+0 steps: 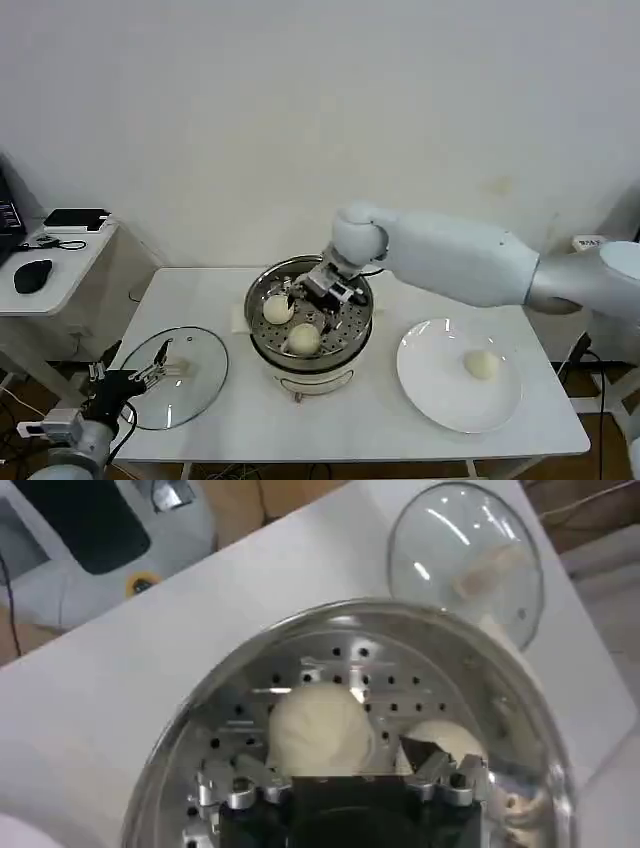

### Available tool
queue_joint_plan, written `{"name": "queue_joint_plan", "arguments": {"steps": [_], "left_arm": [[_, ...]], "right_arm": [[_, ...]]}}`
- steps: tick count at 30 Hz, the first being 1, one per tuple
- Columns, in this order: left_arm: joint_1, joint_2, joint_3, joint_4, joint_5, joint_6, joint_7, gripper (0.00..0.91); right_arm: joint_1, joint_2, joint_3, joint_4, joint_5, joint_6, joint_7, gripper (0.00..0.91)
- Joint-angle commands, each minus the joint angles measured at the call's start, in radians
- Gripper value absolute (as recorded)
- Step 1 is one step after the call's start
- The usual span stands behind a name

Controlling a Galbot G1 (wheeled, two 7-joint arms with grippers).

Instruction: Take steamed baozi put them in steamer then cover it.

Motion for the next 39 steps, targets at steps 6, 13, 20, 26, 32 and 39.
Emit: {"name": "queue_joint_plan", "arguments": {"steps": [6,13,20,26,32,39], "left_arm": [[-0.027,0.023,0.025,0.016,-0.007,0.001,0.002,0.907],[-0.034,0.033,0.036,0.017,0.000,-0.001,0.003,0.907],[-0.059,0.035,0.062,0.029,0.007,-0.001,0.002,0.907],[-0.070,0.020,0.108,0.041,0.035,-0.004,0.003,0.907],[-0.072,0.012,0.123,0.044,0.044,-0.005,0.002,0.907],[-0.065,0.004,0.127,0.048,0.057,-0.007,0.005,0.907]], "right_arm": [[0.055,-0.298,0.113,0.018,0.051,-0.208,0.042,0.907],[0.005,-0.542,0.116,0.130,0.032,-0.302,0.048,0.907],[-0.129,-0.732,0.101,0.243,-0.025,-0.313,0.061,0.907],[-0.311,-0.815,0.189,0.244,-0.087,-0.314,0.078,0.907],[-0.451,-0.817,0.247,0.204,-0.135,-0.307,0.090,0.907],[-0.585,-0.747,0.373,0.094,-0.184,-0.287,0.113,0.907]]}}
